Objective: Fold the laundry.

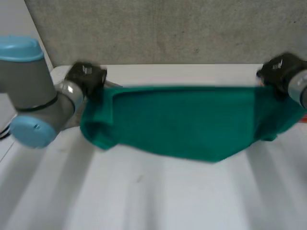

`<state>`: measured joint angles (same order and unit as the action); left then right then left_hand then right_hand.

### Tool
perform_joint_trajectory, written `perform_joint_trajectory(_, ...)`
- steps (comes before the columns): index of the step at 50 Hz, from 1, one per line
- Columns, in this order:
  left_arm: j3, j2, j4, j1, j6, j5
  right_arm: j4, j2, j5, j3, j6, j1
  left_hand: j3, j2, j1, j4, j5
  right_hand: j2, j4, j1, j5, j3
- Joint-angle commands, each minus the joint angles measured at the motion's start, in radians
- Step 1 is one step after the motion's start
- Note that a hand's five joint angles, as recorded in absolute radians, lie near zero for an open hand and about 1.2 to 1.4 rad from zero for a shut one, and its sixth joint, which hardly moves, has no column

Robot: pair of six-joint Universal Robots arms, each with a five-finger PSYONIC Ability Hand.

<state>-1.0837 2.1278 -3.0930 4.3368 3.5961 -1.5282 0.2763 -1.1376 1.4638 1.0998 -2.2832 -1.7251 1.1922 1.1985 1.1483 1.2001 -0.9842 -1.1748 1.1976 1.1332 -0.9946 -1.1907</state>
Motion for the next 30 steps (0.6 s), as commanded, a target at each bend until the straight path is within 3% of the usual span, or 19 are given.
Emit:
perform_joint_trajectory(1,0.266,0.020,-0.514,0.006,0.013,0.002,-0.622,0.049,0.121,-0.169,-0.169,-0.045,0.204,0.198,0.248,0.196,-0.238,-0.221,0.199,0.263,-0.227,-0.206)
perform_joint_trajectory(3,0.266,0.015,-0.628,0.001,-0.003,0.000,-0.826,0.029,0.122,-0.146,-0.200,-0.051,0.204,0.198,0.248,0.196,-0.238,-0.221,0.199,0.263,-0.227,-0.206)
perform_joint_trajectory(4,0.266,0.005,-0.707,0.001,-0.019,-0.004,-0.873,0.024,0.119,-0.133,-0.205,-0.053,0.204,0.198,0.248,0.196,-0.238,-0.221,0.199,0.263,-0.227,-0.206)
perform_joint_trajectory(6,0.260,-0.003,-0.727,0.001,-0.029,-0.004,-0.926,0.019,0.109,-0.109,-0.217,-0.060,0.204,0.198,0.248,0.196,-0.238,-0.221,0.199,0.263,-0.227,-0.206)
perform_joint_trajectory(11,0.235,0.000,-0.650,0.012,-0.049,-0.018,-0.907,0.027,0.075,-0.089,-0.223,-0.080,0.204,0.198,0.248,0.196,-0.238,-0.221,0.199,0.263,-0.227,-0.206)
perform_joint_trajectory(20,-0.039,0.006,-0.564,0.055,-0.054,-0.021,-0.832,0.078,-0.043,0.015,-0.268,-0.083,0.204,0.198,0.248,0.196,-0.238,-0.221,0.199,0.263,-0.227,-0.206)
perform_joint_trajectory(24,-0.165,0.012,-0.561,0.052,-0.053,-0.017,-0.749,0.156,-0.097,0.060,-0.268,-0.085,0.204,0.198,0.248,0.196,-0.238,-0.221,0.199,0.263,-0.227,-0.206)
perform_joint_trajectory(30,-0.311,0.038,-0.547,0.040,-0.039,-0.013,-0.609,0.271,-0.099,0.118,-0.233,-0.083,0.204,0.198,0.248,0.196,-0.238,-0.221,0.199,0.263,-0.227,-0.206)
